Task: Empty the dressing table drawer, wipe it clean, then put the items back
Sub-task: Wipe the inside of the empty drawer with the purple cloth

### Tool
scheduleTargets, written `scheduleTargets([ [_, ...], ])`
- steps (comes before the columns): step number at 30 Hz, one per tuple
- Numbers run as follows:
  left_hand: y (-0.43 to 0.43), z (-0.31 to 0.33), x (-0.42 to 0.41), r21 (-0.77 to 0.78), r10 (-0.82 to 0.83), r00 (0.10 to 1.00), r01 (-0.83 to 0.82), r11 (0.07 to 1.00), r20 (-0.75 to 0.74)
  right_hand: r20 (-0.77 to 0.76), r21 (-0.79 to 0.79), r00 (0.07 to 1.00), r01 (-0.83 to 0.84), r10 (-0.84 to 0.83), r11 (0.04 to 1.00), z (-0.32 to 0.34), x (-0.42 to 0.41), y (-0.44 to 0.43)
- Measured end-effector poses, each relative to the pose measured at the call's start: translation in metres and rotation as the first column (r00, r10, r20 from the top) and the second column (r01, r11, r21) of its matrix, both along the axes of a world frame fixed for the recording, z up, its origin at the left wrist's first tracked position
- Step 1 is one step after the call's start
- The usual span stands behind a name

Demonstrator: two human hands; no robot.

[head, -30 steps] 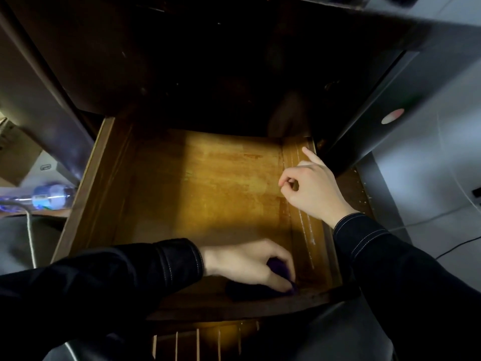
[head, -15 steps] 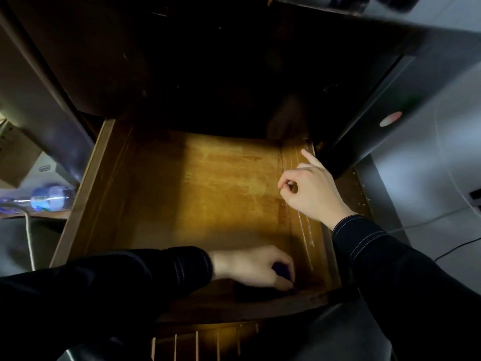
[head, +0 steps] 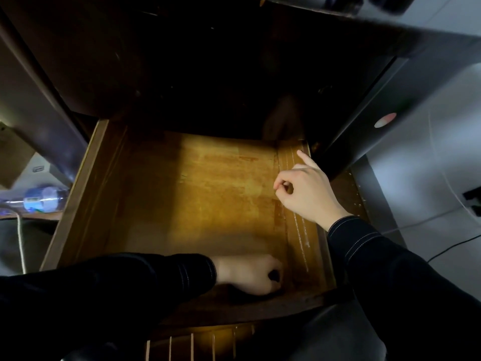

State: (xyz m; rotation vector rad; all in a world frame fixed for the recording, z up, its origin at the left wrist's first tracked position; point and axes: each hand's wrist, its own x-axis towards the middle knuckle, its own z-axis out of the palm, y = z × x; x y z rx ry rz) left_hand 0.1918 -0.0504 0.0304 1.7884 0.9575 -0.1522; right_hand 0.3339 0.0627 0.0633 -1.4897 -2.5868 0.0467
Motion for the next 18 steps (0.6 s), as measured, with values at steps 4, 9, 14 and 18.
scheduleTargets([
  [4,0.001,0.009,-0.008,-0.066,0.075,0.956,-0.058,0.996,0.284,-0.008,-0.004,1.000,0.006,-0.006,1.000,-0.001,0.000,0.001],
  [9,0.001,0.005,0.001,-0.101,0.102,0.963,-0.079,0.992,0.249,-0.016,-0.016,1.000,0.003,-0.003,1.000,0.000,0.000,0.002],
  [14,0.002,0.007,0.002,-0.030,0.081,0.959,-0.075,0.997,0.270,-0.013,-0.006,1.000,-0.002,0.002,1.000,-0.001,0.000,0.002],
  [18,0.002,0.015,-0.003,-0.169,0.217,0.847,-0.153,0.974,0.485,-0.025,-0.003,1.000,-0.008,0.008,1.000,-0.001,0.000,0.002],
])
